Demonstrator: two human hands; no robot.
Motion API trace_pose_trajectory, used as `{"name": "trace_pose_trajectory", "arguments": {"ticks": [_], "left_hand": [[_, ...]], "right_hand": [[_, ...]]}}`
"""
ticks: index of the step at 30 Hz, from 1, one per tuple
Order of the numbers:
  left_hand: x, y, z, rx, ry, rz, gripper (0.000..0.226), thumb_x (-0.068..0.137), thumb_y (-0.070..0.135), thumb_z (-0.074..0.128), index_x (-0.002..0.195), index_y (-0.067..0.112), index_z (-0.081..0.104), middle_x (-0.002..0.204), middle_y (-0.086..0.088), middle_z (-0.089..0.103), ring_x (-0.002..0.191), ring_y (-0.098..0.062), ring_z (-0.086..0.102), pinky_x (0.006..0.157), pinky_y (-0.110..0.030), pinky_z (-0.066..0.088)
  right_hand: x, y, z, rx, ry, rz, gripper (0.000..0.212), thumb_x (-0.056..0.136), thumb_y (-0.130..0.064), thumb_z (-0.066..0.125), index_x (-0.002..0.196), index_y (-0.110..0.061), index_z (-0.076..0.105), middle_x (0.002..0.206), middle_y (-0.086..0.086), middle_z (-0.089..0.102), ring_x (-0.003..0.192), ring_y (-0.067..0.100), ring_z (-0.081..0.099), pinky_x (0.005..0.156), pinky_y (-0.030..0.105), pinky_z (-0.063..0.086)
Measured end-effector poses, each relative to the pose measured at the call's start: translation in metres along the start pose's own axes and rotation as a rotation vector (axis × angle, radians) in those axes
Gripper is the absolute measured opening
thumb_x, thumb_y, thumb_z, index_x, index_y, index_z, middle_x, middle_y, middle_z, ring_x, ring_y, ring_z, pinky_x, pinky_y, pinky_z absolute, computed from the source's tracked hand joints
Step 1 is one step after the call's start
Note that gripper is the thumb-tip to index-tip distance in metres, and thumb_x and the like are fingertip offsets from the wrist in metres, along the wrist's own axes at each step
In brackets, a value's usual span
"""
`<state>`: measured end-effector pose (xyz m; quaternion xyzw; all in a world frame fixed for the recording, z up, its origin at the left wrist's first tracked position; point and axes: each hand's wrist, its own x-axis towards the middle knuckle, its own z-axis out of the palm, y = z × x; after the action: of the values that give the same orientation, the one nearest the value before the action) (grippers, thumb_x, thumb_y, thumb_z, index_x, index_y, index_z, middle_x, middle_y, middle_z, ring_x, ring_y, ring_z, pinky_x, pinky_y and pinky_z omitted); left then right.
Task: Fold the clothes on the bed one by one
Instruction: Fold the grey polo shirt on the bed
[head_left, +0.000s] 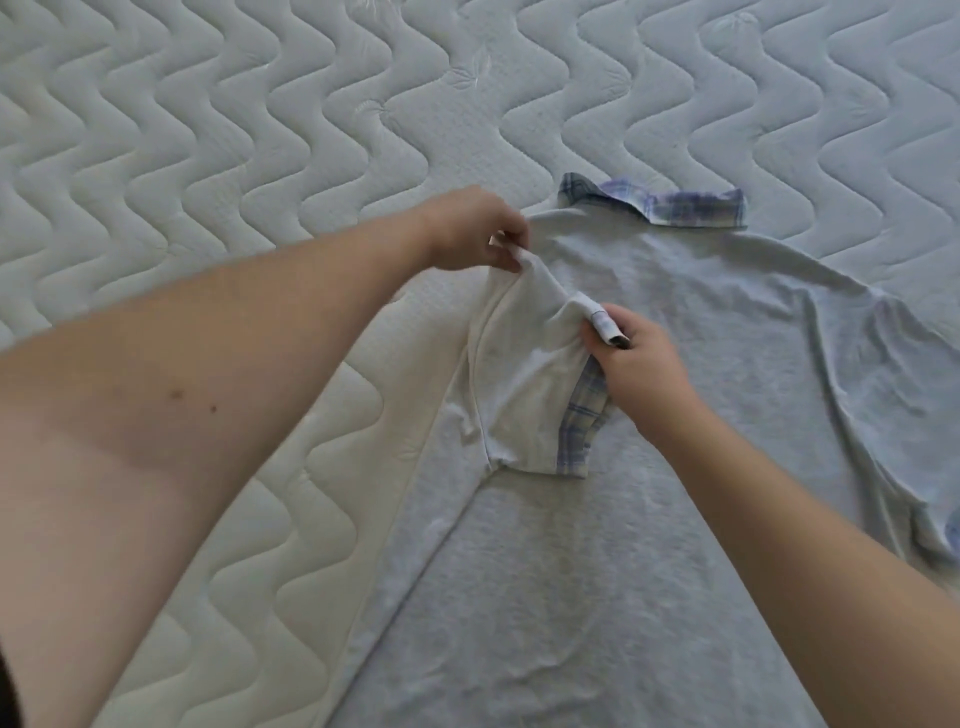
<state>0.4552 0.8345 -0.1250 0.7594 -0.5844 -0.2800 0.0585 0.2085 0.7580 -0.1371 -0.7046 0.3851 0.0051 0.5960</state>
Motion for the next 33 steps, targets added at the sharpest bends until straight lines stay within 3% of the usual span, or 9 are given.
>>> {"name": "trace_pose_trajectory", "arguments": {"ticks": [2,4,8,12,15,21,27,30,33], "left_hand": [[0.009,0.002,-0.014,0.039,-0.054,0.008,0.019,0.089,0.039,0.068,0.095,0.021,0.067,0.075,0.013,0.057,0.058,-0.005,0.052,0.056,-0.025,0.031],[0.017,0.0,-0.02,0.133,-0.109,-0.037,0.021,0.09,0.044,0.064,0.094,0.023,0.064,0.074,0.011,0.052,0.055,-0.003,0.054,0.053,-0.025,0.03],[0.031,-0.005,-0.013,0.331,-0.069,-0.167,0.031,0.089,0.05,0.062,0.1,0.021,0.065,0.079,0.003,0.048,0.079,-0.024,0.049,0.062,-0.031,0.032],[0.041,-0.007,0.006,0.341,-0.056,-0.206,0.034,0.089,0.052,0.061,0.104,0.021,0.065,0.098,-0.008,0.062,0.093,-0.031,0.058,0.066,-0.033,0.035],[0.043,-0.012,0.014,0.322,-0.043,-0.21,0.033,0.092,0.05,0.058,0.103,0.019,0.065,0.103,-0.009,0.064,0.098,-0.033,0.059,0.068,-0.035,0.036],[0.044,-0.016,0.012,0.24,0.009,-0.199,0.021,0.098,0.033,0.056,0.112,0.022,0.067,0.114,-0.009,0.065,0.105,-0.033,0.058,0.08,-0.038,0.044],[0.042,0.0,0.02,0.183,0.112,-0.23,0.021,0.096,0.026,0.057,0.115,0.021,0.066,0.12,-0.008,0.061,0.109,-0.03,0.057,0.083,-0.038,0.044],[0.031,0.012,0.024,0.062,0.249,-0.281,0.032,0.093,0.029,0.062,0.124,0.018,0.058,0.128,-0.009,0.049,0.11,-0.028,0.054,0.087,-0.038,0.044],[0.007,0.028,0.033,-0.089,0.409,-0.338,0.034,0.092,0.031,0.063,0.122,0.017,0.055,0.122,-0.008,0.049,0.101,-0.022,0.055,0.083,-0.035,0.047]], "right_hand": [[-0.004,0.006,-0.006,0.037,0.03,-0.014,0.02,0.1,-0.032,0.053,0.092,-0.037,0.071,0.084,-0.004,0.071,0.075,0.015,0.065,0.069,0.031,0.052],[-0.007,0.011,-0.012,0.064,0.098,-0.012,0.021,0.099,-0.032,0.053,0.089,-0.039,0.07,0.081,-0.015,0.071,0.072,0.001,0.065,0.061,0.019,0.05],[-0.003,0.027,-0.02,0.105,0.209,0.093,0.009,0.093,-0.036,0.064,0.085,-0.032,0.068,0.083,-0.01,0.073,0.077,0.005,0.068,0.069,0.031,0.055],[-0.003,0.044,-0.025,0.119,-0.052,0.321,0.019,0.083,-0.033,0.077,0.095,-0.02,0.073,0.086,-0.002,0.077,0.08,0.013,0.073,0.076,0.036,0.06],[-0.001,0.045,-0.029,0.069,-0.013,0.286,0.016,0.087,-0.032,0.072,0.098,-0.02,0.07,0.09,-0.001,0.075,0.085,0.019,0.072,0.078,0.041,0.06],[-0.012,0.037,-0.033,0.091,0.117,0.073,0.005,0.095,-0.028,0.061,0.092,-0.027,0.065,0.078,-0.004,0.072,0.062,0.008,0.069,0.045,0.02,0.051],[-0.021,0.054,-0.031,0.053,0.131,0.226,0.03,0.088,-0.039,0.07,0.113,-0.024,0.061,0.098,-0.011,0.07,0.087,0.007,0.068,0.073,0.028,0.056],[-0.031,0.053,-0.027,-0.1,0.336,0.2,0.04,0.088,-0.04,0.069,0.12,-0.024,0.051,0.101,-0.007,0.059,0.087,0.009,0.06,0.071,0.026,0.05],[-0.051,0.046,-0.018,-0.189,0.518,0.076,0.021,0.093,-0.043,0.058,0.098,-0.024,0.051,0.086,-0.004,0.055,0.076,0.006,0.053,0.067,0.024,0.043]]}}
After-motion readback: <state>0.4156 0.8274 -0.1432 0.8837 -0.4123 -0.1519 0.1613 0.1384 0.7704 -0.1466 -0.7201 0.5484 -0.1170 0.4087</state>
